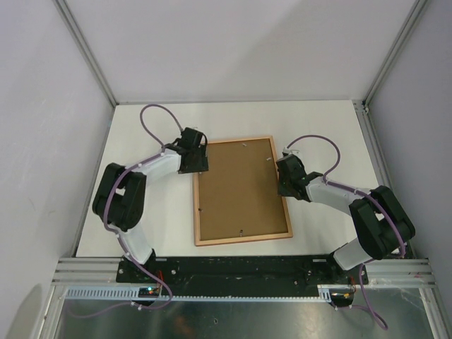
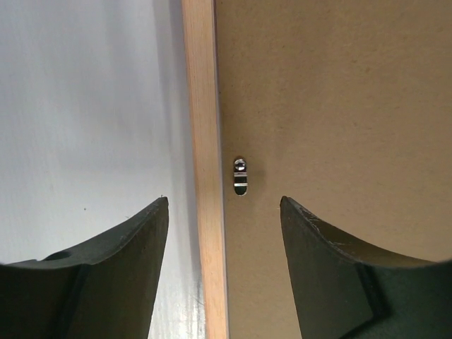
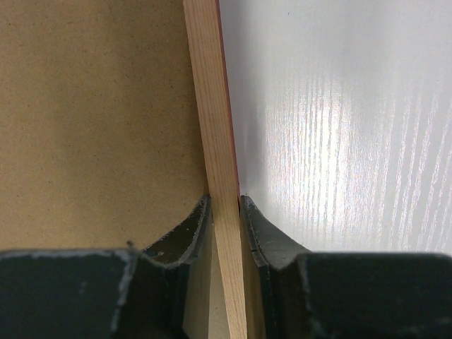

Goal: Put the photo into the frame

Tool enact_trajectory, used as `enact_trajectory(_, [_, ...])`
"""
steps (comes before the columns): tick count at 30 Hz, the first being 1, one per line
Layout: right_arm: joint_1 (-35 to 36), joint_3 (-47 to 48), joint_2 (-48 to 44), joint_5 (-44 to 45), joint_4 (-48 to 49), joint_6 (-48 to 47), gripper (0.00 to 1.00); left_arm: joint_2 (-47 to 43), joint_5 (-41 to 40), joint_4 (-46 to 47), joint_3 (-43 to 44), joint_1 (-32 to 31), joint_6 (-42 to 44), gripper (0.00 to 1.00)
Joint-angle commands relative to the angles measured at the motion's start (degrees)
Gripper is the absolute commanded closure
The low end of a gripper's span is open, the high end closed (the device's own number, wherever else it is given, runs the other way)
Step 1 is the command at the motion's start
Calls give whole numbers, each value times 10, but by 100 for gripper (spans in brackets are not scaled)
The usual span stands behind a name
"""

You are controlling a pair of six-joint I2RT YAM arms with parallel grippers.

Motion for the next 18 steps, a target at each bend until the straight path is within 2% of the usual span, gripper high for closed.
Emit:
enact_trajectory(1, [2, -4, -7, -22, -31, 2, 100, 26, -16, -11, 35, 4, 42, 32])
enact_trajectory(10, [3, -4, -6, -22, -33, 3, 100, 57, -22, -12, 40, 6, 48, 37])
enact_trajectory(18, [4, -4, -4, -23, -34, 1, 100, 69, -28, -12, 37, 26, 45, 48])
